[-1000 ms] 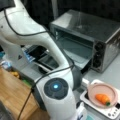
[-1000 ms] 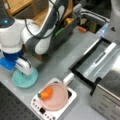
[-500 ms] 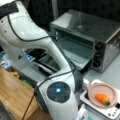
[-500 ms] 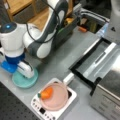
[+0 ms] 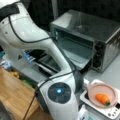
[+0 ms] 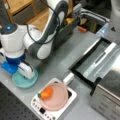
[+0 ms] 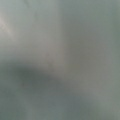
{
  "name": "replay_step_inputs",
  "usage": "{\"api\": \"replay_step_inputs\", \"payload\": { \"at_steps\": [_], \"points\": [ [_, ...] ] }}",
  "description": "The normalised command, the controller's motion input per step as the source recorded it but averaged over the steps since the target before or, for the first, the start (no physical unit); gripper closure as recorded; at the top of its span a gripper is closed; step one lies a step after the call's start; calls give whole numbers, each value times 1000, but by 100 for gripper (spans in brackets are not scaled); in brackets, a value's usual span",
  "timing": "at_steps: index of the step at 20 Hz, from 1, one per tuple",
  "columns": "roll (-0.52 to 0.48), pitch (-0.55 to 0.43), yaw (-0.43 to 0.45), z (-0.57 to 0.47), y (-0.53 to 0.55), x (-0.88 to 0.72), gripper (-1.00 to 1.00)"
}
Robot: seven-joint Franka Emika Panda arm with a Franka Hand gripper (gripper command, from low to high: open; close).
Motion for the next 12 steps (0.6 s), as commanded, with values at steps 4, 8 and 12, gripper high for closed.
{"api": "replay_step_inputs", "payload": {
  "at_steps": [4,8,12],
  "points": [
    [-128,54,31,-7,8,111,100],
    [-113,50,37,-12,7,104,100],
    [-79,37,43,-24,8,89,100]
  ]
}}
